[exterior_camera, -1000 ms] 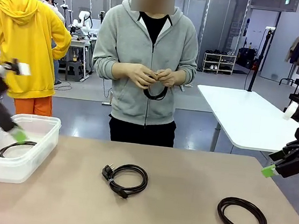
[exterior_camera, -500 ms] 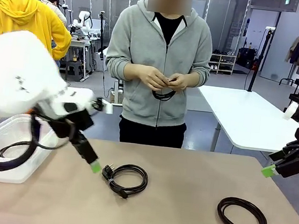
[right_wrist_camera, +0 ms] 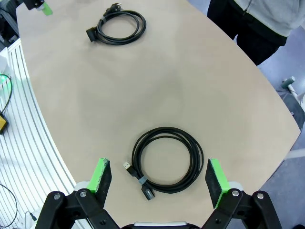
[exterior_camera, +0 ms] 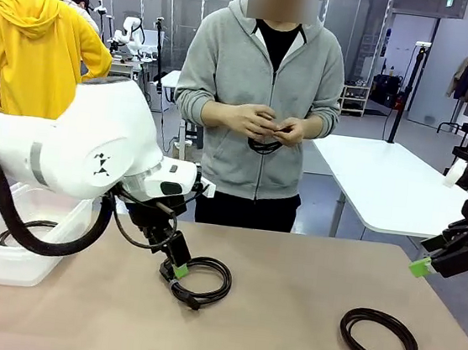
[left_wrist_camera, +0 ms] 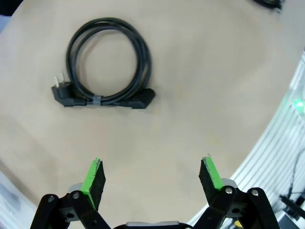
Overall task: Organize and store the cables.
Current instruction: Place the Power Cable into the Organizing box.
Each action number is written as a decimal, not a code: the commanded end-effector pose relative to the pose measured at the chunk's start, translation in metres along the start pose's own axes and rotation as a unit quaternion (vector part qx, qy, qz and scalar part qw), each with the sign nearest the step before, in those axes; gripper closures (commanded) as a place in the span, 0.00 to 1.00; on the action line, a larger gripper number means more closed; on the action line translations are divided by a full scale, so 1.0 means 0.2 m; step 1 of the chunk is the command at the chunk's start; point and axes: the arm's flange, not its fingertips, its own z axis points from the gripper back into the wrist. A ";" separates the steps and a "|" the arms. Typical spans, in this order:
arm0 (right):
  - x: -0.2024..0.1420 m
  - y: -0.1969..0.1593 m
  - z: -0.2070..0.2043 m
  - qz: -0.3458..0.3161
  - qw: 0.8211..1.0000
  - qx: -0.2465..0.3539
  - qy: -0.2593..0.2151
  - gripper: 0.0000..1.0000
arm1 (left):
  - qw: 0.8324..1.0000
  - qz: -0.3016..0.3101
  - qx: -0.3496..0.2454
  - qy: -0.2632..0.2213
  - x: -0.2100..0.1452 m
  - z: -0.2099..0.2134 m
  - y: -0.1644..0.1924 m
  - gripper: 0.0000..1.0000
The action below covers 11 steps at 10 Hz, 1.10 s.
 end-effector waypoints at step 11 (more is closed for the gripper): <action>0.01 -0.01 0.00 -0.006 1.000 0.000 -0.002 0.00 | 0.944 0.317 0.094 -0.007 0.15 -0.10 0.24 0.00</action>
